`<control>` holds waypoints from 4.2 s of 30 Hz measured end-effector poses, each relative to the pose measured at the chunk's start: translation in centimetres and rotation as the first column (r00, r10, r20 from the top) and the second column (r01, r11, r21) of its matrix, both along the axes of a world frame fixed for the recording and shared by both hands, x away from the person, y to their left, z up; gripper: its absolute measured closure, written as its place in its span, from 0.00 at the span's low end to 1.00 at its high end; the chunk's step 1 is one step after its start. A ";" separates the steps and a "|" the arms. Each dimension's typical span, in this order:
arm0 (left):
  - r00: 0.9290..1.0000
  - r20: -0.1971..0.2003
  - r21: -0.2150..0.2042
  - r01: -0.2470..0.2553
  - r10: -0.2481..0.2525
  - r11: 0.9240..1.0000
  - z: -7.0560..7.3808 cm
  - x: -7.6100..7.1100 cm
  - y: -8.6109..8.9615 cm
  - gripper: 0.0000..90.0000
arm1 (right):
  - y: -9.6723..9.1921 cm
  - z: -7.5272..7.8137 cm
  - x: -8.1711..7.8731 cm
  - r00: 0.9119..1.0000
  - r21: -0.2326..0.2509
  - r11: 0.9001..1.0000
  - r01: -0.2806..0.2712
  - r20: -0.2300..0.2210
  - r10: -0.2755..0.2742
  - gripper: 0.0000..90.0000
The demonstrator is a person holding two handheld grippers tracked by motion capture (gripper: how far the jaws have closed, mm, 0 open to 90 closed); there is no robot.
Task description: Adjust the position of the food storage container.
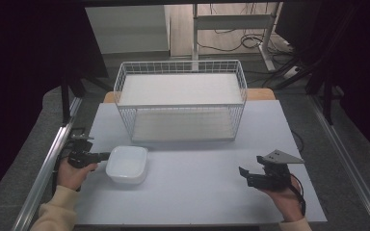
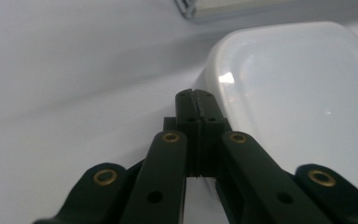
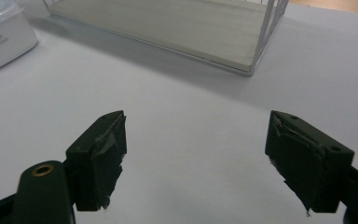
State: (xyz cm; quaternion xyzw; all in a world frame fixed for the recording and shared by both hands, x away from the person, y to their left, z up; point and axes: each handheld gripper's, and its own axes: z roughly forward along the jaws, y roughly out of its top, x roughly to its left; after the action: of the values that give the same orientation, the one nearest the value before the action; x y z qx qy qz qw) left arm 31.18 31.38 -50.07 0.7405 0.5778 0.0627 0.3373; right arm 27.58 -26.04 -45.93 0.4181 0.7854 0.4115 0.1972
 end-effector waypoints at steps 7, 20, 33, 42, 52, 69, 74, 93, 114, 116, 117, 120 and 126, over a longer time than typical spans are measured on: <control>1.000 -0.005 -0.017 0.006 -0.006 1.000 -0.1 0.2 -0.3 1.00 | 0.0 -0.1 0.0 1.000 -0.003 1.000 0.003 -0.005 -0.003 0.23; 0.998 -0.009 -0.029 0.057 -0.057 0.998 0.0 1.0 -2.9 1.00 | 0.2 -0.1 0.0 1.000 -0.012 1.000 0.003 -0.011 -0.004 0.23; 0.989 -0.010 -0.019 0.149 -0.149 0.989 0.1 2.0 -6.6 1.00 | 0.4 -0.2 0.0 1.000 -0.018 1.000 0.001 -0.016 -0.001 0.23; 0.974 -0.014 -0.004 0.224 -0.224 0.975 0.4 2.6 -10.0 1.00 | 0.5 -0.2 -0.1 1.000 -0.020 1.000 -0.003 -0.017 0.003 0.23; 0.957 -0.017 -0.003 0.290 -0.290 0.957 0.6 3.2 -13.4 1.00 | 0.4 -0.2 -0.1 1.000 -0.021 1.000 0.004 -0.019 -0.005 0.23; 0.931 -0.011 0.004 0.365 -0.364 0.931 1.0 2.7 -16.1 1.00 | 0.4 -0.3 0.0 1.000 -0.027 1.000 0.007 -0.022 -0.008 0.23; 0.945 0.035 0.046 0.323 -0.325 0.945 2.9 1.8 -14.2 1.00 | 0.3 -0.3 -0.1 1.000 -0.025 1.000 0.010 -0.021 -0.011 0.23; 0.938 0.006 0.040 0.346 -0.347 0.937 1.4 -5.9 -12.0 1.00 | 0.2 -0.1 -0.2 1.000 -0.025 0.999 0.028 -0.009 -0.029 0.23; 0.934 -0.038 -0.093 0.349 -0.354 0.932 -0.4 -3.9 -13.9 1.00 | 0.1 -0.5 0.0 0.999 -0.031 0.999 0.034 -0.015 -0.035 0.23; 0.934 -0.040 -0.073 0.352 -0.355 0.933 -0.4 -3.6 -14.3 1.00 | 0.1 -0.5 0.0 0.999 -0.032 0.999 0.035 -0.016 -0.035 0.23; 0.934 -0.038 -0.068 0.352 -0.355 0.933 -0.4 -3.4 -14.5 1.00 | 0.1 -0.5 0.0 0.999 -0.031 0.999 0.036 -0.017 -0.036 0.23; 0.935 -0.031 -0.070 0.351 -0.354 0.934 -0.2 -2.8 -15.3 1.00 | 0.1 -0.5 0.0 0.999 -0.031 0.999 0.036 -0.015 -0.037 0.23; 0.940 -0.021 -0.069 0.338 -0.340 0.939 -0.2 -1.5 -16.5 1.00 | 0.1 -0.6 0.0 0.999 -0.031 0.999 0.036 -0.018 -0.037 0.23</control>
State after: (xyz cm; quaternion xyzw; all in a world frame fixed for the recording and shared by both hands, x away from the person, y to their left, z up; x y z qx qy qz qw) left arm 29.71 14.86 -50.29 0.8188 0.4487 -0.0270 0.3570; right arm 27.62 -25.97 -46.52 0.4332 0.7858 0.3916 0.2037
